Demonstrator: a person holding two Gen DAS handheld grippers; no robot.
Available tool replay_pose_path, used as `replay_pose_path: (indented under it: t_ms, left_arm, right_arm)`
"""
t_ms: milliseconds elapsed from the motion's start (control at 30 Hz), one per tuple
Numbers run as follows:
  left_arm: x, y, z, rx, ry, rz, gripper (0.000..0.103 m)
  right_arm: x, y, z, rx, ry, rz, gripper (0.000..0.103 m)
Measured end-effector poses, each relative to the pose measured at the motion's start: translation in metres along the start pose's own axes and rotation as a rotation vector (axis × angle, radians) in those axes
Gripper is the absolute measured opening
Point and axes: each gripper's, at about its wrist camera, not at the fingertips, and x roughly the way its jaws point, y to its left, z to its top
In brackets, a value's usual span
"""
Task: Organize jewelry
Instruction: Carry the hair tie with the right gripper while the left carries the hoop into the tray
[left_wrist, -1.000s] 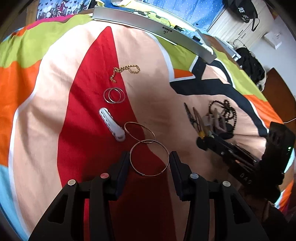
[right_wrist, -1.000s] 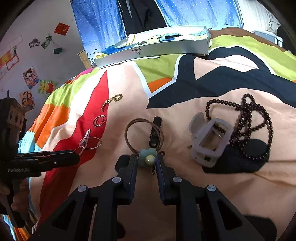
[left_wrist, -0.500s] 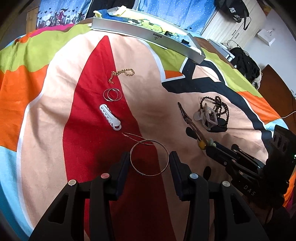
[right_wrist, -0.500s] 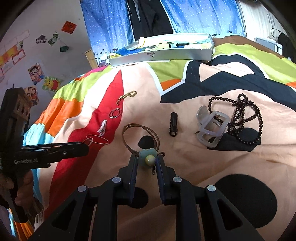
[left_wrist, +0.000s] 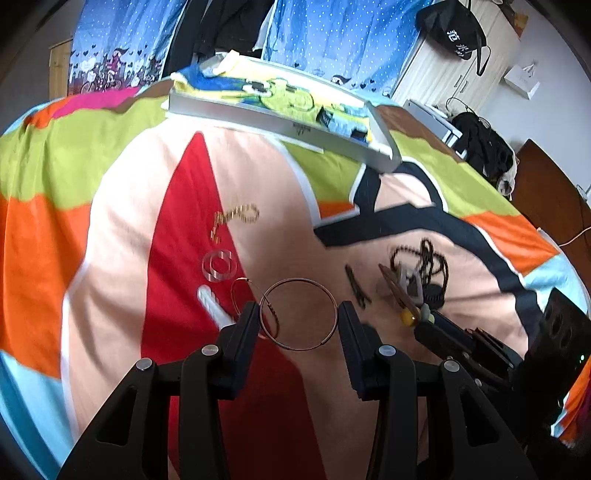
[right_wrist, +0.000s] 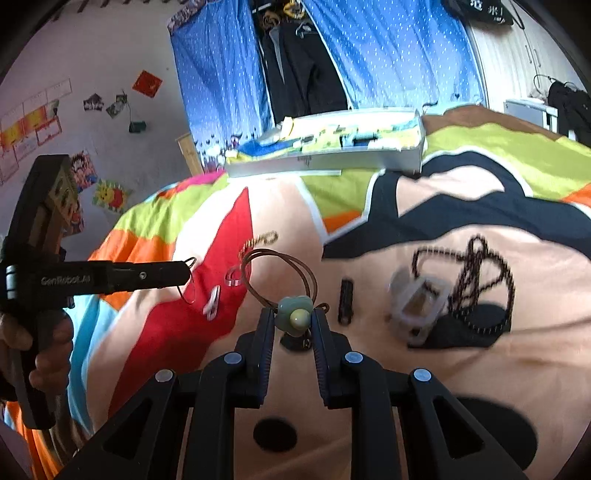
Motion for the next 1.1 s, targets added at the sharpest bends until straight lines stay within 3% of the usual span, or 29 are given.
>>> replay_pose_path:
  t_ms: [400, 567, 867, 1100]
  left_arm:
    - [0.012, 0.001, 0.125, 0.094, -0.170, -0.010, 0.038]
    - [0.035, 0.019, 0.172, 0.070, -0.223, -0.022, 0.038]
    - [0.080, 0.067, 0.216, 0.005, -0.288, 0.007, 0.038]
    - [0.113, 0.104, 0.225, -0.084, -0.227, -0.008, 0.038]
  right_arm:
    - [0.022, -0.028, 0.100, 0.026, -0.160, -0.036, 0.019]
    - [0.053, -0.035, 0.144, 0.049, -0.192, -0.045, 0.019]
    - [0.114, -0.035, 0.181, 0.023, -0.157, -0.063, 0.019]
    - [0.158, -0.033, 0.188, -0.001, -0.097, -0.093, 0.019]
